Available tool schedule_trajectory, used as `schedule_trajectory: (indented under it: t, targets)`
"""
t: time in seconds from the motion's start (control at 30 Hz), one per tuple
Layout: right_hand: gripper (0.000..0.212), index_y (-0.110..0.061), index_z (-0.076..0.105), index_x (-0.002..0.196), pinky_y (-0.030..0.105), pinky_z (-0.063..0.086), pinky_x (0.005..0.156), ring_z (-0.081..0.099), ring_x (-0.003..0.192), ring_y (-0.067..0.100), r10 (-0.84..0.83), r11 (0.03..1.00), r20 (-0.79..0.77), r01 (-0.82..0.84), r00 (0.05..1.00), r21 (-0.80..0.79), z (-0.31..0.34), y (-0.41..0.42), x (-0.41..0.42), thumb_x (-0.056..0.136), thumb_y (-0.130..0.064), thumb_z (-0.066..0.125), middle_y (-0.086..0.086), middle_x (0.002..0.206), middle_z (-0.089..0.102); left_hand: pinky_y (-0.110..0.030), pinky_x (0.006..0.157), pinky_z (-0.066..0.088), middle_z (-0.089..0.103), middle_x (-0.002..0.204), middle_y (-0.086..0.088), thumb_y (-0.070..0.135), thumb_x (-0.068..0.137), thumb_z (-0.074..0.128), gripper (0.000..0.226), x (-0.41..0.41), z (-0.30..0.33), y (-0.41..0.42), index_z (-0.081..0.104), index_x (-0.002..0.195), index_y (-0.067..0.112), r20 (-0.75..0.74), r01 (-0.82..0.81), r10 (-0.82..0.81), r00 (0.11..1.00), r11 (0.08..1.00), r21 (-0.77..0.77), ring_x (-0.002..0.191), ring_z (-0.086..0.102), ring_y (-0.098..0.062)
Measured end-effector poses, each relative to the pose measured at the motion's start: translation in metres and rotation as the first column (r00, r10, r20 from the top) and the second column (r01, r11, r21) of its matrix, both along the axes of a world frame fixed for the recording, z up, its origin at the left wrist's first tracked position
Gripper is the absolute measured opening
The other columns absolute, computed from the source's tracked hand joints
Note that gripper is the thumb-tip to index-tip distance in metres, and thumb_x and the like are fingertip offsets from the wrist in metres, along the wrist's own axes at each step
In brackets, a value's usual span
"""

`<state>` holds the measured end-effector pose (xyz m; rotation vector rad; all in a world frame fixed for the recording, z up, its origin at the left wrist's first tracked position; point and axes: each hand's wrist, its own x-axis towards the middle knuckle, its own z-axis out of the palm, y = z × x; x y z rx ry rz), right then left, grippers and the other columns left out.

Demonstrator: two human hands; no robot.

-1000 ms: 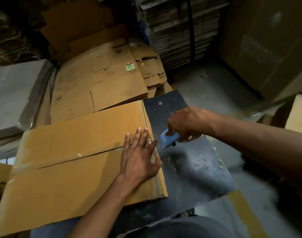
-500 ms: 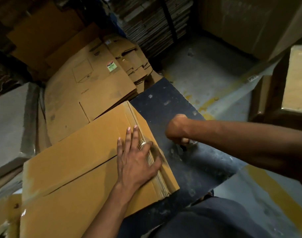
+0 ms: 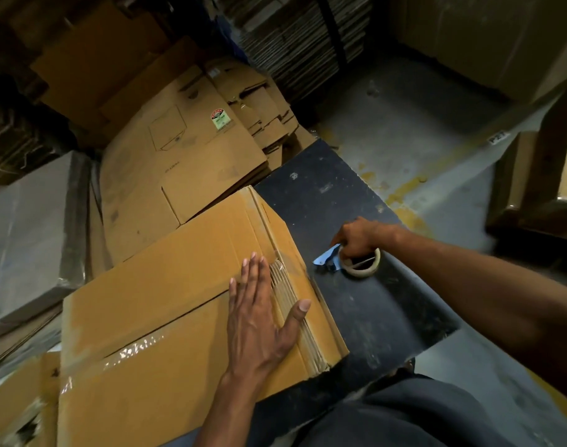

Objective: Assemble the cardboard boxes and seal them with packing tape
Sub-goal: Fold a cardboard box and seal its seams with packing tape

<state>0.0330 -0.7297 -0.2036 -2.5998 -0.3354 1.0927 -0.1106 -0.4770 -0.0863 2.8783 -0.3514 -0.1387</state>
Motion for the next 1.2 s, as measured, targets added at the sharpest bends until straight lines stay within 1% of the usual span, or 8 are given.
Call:
schedule_trajectory:
  t: [0.1,0.17,0.27,0.37,0.6,0.93,1.07,1.2]
  targets:
    - [0.051,-0.04,0.059,0.135,0.057,0.036,0.104,0.036,0.132,0.033,-0.053,0.998,0.129,0.057,0.99,-0.027,0.011,0.01,-0.009,0.094,-0.061,0.036,0.007,0.136,0.049,-0.036,0.128,-0.011,-0.015,0.172,0.002,0.09,0.089,0.012,0.107,-0.003,0.0,-0.001,-0.005,0.165,0.016,-0.051,0.035,-0.032,0.998,0.998,0.052,0.157,-0.019,-0.009]
    - [0.055,-0.039,0.051,0.146,0.055,0.034,0.107,0.033,0.135,0.031,-0.163,0.979,0.203,0.134,0.965,0.152,0.026,0.026,-0.016,0.1,-0.065,0.033,0.009,0.141,0.046,-0.039,0.129,-0.01,-0.028,0.169,0.002,0.094,0.084,0.005,0.11,-0.005,-0.005,-0.004,-0.019,0.162,0.019,-0.131,0.07,-0.054,0.99,0.99,0.119,0.154,-0.027,-0.009]
    - [0.07,-0.042,0.037,0.155,0.053,0.037,0.108,0.034,0.138,0.029,-0.39,0.776,0.034,0.308,0.92,0.551,0.054,0.061,-0.029,0.094,-0.077,0.037,0.006,0.146,0.044,-0.041,0.129,-0.008,-0.033,0.167,0.002,0.097,0.08,0.002,0.113,-0.003,-0.009,-0.006,-0.026,0.16,0.021,-0.173,0.078,-0.055,0.983,0.988,0.133,0.153,-0.031,-0.008]
    - [0.09,-0.041,0.024,0.159,0.054,0.038,0.11,0.031,0.14,0.028,-0.45,0.65,-0.046,0.362,0.892,0.668,0.077,0.089,-0.042,0.085,-0.079,0.056,0.007,0.152,0.039,-0.035,0.13,-0.003,-0.024,0.169,0.008,0.095,0.084,0.013,0.108,-0.005,-0.007,0.001,-0.013,0.163,0.027,-0.164,0.03,-0.032,0.986,0.999,-0.016,0.155,-0.021,-0.002]
    - [0.106,-0.041,0.019,0.157,0.054,0.043,0.11,0.037,0.14,0.03,-0.517,0.695,-0.045,0.451,0.855,0.56,0.078,0.107,-0.043,0.073,-0.067,0.079,0.004,0.148,0.042,-0.038,0.107,0.049,0.051,0.145,0.0,0.075,0.099,0.038,0.079,-0.019,-0.009,0.038,0.058,0.145,0.014,0.09,-0.142,0.146,0.985,0.989,-0.047,0.134,0.046,-0.014]
    - [0.125,-0.037,-0.015,0.16,0.063,0.015,0.121,-0.005,0.155,0.04,-0.314,0.937,0.493,0.183,0.811,0.296,0.112,0.14,-0.049,0.075,-0.086,0.061,0.012,0.169,-0.008,-0.032,0.116,0.037,0.053,0.151,0.0,0.074,0.102,0.032,0.079,-0.024,-0.001,0.091,0.06,0.143,0.014,0.075,-0.159,0.16,0.984,0.987,-0.027,0.137,0.047,-0.016]
    - [0.126,-0.039,-0.021,0.159,0.064,-0.003,0.122,-0.022,0.153,0.038,-0.236,0.968,0.495,0.158,0.836,0.195,0.108,0.145,-0.047,0.071,-0.092,0.053,0.013,0.168,-0.023,-0.023,0.125,0.003,0.026,0.169,0.005,0.079,0.099,0.02,0.087,-0.027,-0.008,0.117,0.037,0.16,0.018,-0.057,-0.068,0.068,0.996,0.998,0.005,0.154,0.022,-0.012]
    - [0.122,-0.042,-0.019,0.159,0.062,-0.007,0.122,-0.029,0.152,0.034,-0.216,0.976,0.547,0.155,0.809,0.155,0.123,0.172,-0.055,0.068,-0.096,0.042,0.01,0.168,-0.027,-0.03,0.126,0.019,0.037,0.164,0.004,0.077,0.101,0.025,0.08,-0.027,-0.004,0.146,0.045,0.156,0.022,-0.007,-0.072,0.071,0.997,0.996,-0.046,0.149,0.03,-0.013]
